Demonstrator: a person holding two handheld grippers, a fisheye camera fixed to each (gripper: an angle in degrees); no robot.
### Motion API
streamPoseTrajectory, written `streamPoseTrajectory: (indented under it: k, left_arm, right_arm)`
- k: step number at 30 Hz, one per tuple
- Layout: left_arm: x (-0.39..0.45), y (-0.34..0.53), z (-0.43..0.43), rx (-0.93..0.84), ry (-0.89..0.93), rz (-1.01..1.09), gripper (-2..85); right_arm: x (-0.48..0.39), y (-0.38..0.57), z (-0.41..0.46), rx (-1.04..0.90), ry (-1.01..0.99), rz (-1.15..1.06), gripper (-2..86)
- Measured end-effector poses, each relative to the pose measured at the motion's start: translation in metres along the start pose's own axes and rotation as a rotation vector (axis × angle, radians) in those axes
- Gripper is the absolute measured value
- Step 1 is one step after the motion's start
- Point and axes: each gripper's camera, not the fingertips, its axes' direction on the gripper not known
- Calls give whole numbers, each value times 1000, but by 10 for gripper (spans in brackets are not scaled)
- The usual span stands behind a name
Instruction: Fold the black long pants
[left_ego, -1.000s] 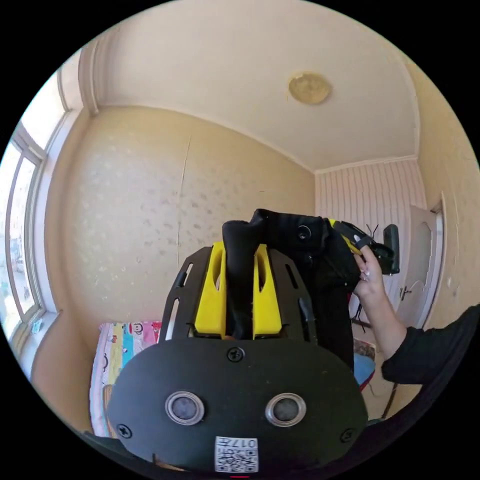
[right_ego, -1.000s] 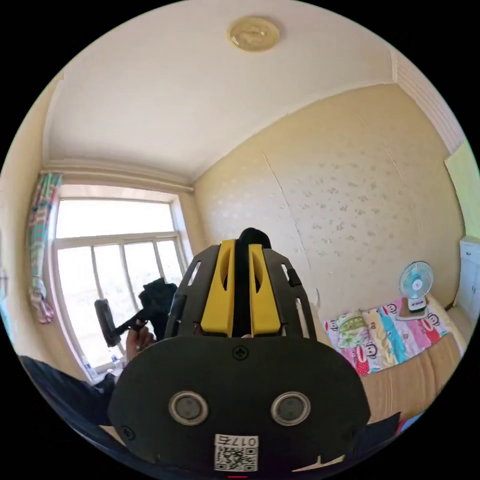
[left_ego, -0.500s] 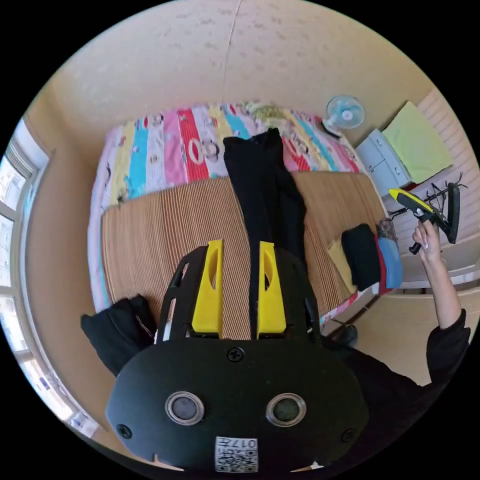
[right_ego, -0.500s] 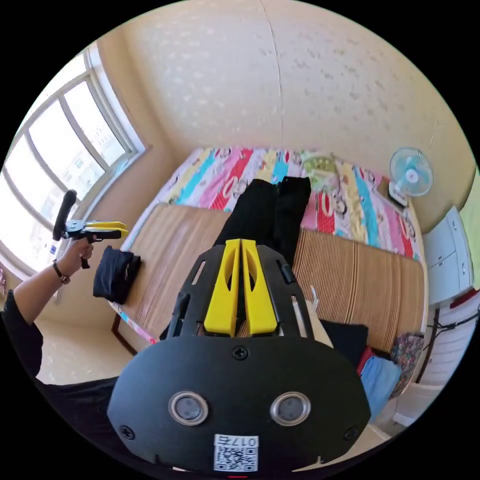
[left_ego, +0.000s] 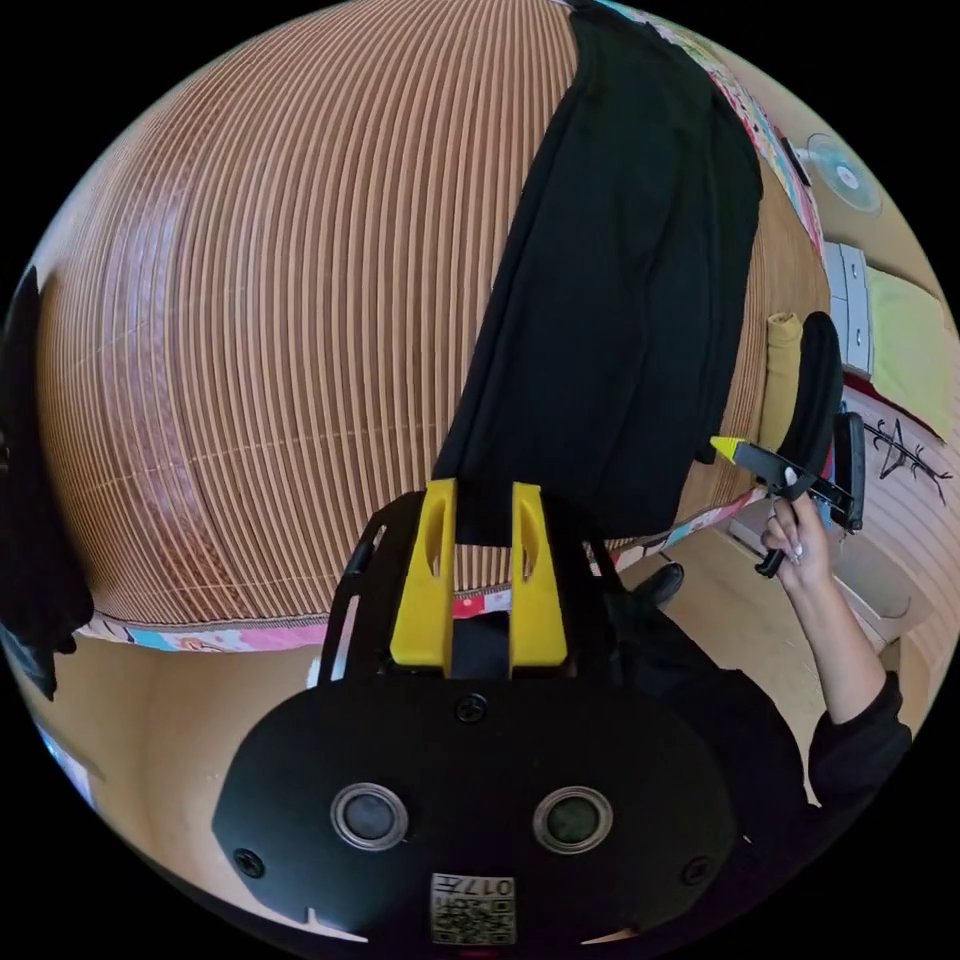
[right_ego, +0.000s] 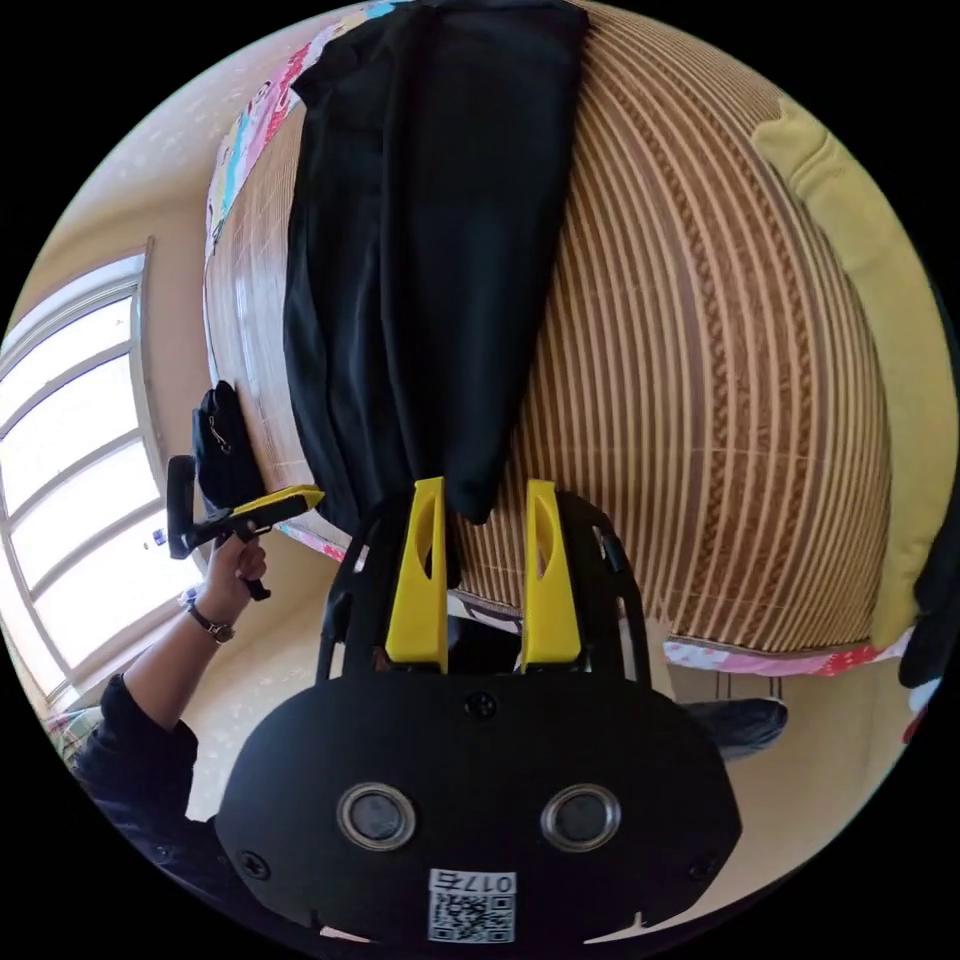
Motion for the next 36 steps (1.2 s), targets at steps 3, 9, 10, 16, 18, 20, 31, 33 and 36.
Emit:
streamPoseTrajectory:
  k: [3,9,10,16,18,20,31,33,36]
  left_arm:
    - [-11,1,-6,18,19,6,20]
    - [-45,58,-33,124,281,-7,-7]
    - [-50,77,-45,204,272,-49,-8]
    - [-61,134,-54,324,408,-230,-10]
    - [-62,141,-47,278,354,-267,-10]
    - [-66,147,-38,237,353,-276,-10]
    - [-79,153,-50,175,325,-245,2]
    - [-80,146,-49,164,291,-232,18]
    - [-79,133,-48,164,289,-225,47]
  right_arm:
    - [-1,-3,-30,-1,-73,2,52]
    - [-21,12,-176,151,11,-116,35]
    - [-34,22,-212,209,124,-141,34]
    - [-148,119,-331,505,657,-354,30]
    - [-177,139,-313,440,662,-506,30]
    - [-191,142,-263,246,733,-668,30]
    - [-52,63,-140,-274,521,-385,20]
    - [-41,68,-171,-204,319,-326,18]
    - [-35,76,-214,-45,216,-302,26]
